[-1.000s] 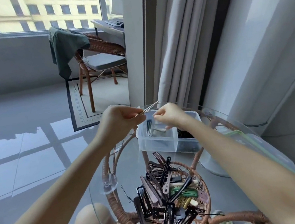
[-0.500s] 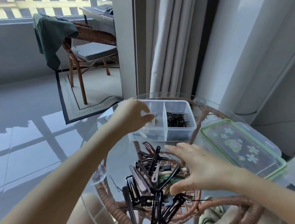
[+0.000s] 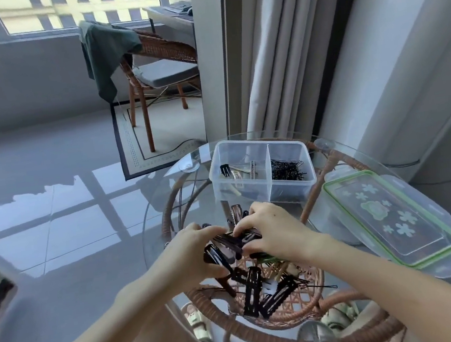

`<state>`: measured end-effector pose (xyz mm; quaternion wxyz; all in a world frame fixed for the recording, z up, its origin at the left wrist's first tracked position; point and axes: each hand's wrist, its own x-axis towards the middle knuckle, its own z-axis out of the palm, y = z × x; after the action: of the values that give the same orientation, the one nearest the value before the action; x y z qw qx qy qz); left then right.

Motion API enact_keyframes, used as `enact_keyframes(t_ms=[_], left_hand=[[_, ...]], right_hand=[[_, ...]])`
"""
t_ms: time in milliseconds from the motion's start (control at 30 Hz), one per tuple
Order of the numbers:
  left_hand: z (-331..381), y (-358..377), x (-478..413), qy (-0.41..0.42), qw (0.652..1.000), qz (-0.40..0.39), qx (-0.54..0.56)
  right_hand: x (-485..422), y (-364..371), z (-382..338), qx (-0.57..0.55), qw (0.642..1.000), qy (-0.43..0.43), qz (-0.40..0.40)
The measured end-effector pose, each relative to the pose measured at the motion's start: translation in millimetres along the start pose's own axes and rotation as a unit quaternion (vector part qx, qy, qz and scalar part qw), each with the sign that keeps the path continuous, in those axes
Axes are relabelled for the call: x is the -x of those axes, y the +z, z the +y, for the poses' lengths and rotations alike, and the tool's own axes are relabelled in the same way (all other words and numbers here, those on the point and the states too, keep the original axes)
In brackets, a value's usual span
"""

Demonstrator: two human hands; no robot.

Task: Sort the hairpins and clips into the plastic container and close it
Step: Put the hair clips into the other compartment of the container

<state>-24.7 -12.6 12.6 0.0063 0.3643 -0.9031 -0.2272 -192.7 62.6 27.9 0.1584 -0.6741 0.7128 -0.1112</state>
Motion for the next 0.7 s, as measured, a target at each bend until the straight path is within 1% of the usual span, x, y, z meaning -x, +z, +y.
enact_keyframes(t_ms=[200, 367, 467, 567, 633, 700], left_hand=[[6, -4, -10, 0.027, 0.999, 0.046, 0.010], [6, -5, -22, 0.029, 0.999, 0.044, -0.013], [4, -5, -24, 0.048, 0.996, 0.038, -0.063], [0, -8, -25, 0.093, 0.989, 0.040, -0.104], [-2, -9, -25, 0.133, 0.985, 0.018, -0.111], [-2, -9, -26, 0.165, 0.976, 0.000, -0.140]], right_hand=[[7, -12, 3, -0.041, 0.998, 0.000, 0.053], [11, -36, 7, -0.046, 0.995, 0.004, 0.086], [10, -59, 8, -0.056, 0.991, 0.012, 0.119], [-1, -88, 8, -0.077, 0.982, 0.013, 0.173], [-19, -106, 7, -0.085, 0.973, 0.020, 0.213], [-46, -112, 9, -0.069, 0.970, 0.044, 0.230]])
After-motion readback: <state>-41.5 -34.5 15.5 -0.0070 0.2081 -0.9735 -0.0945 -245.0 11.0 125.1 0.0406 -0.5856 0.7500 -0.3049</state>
